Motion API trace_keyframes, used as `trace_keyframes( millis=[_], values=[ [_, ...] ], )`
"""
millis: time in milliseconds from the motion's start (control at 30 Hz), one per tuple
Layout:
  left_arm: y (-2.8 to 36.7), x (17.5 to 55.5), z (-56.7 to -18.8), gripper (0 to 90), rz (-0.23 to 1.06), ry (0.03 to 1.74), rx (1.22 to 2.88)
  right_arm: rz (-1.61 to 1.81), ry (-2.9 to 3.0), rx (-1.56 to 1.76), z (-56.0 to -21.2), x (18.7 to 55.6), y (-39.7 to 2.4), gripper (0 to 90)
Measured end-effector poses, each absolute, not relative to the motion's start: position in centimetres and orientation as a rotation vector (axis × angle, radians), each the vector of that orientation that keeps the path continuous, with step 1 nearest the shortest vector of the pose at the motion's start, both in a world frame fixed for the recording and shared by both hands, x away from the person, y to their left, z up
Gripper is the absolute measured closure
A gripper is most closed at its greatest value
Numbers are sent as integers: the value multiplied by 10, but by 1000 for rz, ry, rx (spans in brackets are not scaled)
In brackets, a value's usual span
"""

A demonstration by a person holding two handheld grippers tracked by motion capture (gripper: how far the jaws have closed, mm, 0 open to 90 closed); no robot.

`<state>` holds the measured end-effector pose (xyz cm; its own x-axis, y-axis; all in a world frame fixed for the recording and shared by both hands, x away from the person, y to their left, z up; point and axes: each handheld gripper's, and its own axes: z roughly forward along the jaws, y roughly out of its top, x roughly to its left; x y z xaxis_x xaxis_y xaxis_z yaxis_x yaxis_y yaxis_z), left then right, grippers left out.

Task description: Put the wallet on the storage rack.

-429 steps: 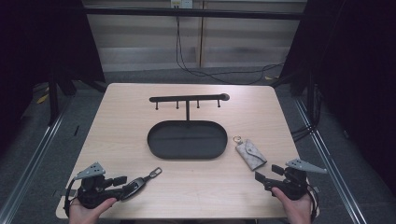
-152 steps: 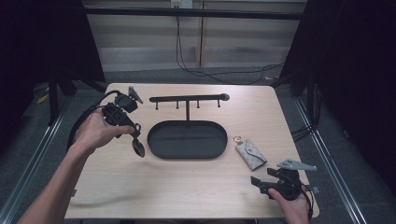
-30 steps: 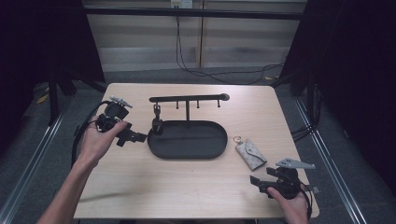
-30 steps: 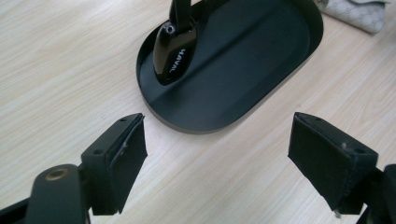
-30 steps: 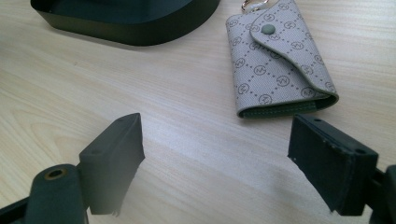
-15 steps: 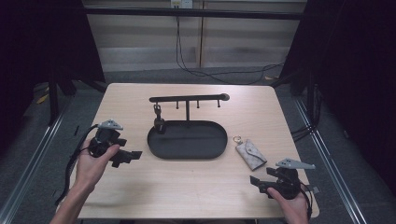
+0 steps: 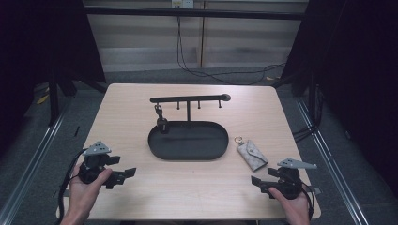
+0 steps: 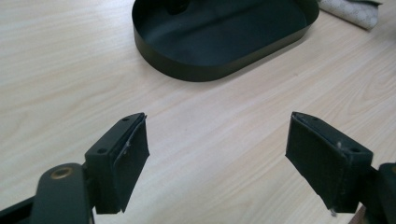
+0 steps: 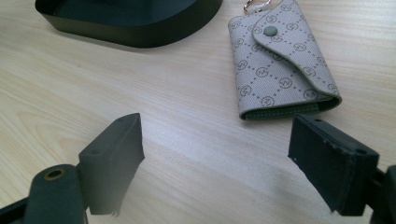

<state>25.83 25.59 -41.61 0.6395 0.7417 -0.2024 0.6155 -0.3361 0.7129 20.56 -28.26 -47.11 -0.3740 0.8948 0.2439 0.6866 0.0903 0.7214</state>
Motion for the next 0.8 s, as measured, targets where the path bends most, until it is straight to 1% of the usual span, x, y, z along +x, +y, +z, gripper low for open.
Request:
trace_keyframes(
  millis=[167, 267, 333, 500, 633, 800],
  values=[
    [260, 243, -429, 210, 197, 1039, 2046, 1170, 2094, 1593, -468, 207, -284, 171],
    [263, 235, -438, 229, 179, 1031, 2026, 1186, 2080, 1601, -466, 209, -285, 171],
    [266, 228, -441, 230, 196, 1031, 2001, 1179, 2069, 1603, -463, 211, -285, 172],
    [266, 213, -449, 229, 179, 1020, 2017, 1158, 2069, 1588, -456, 214, -287, 195],
    [265, 211, -458, 205, 119, 992, 2020, 1156, 2078, 1601, -453, 218, -292, 220],
    [261, 212, -459, 181, 105, 957, 2022, 1127, 2133, 1604, -446, 230, -289, 221]
  ],
)
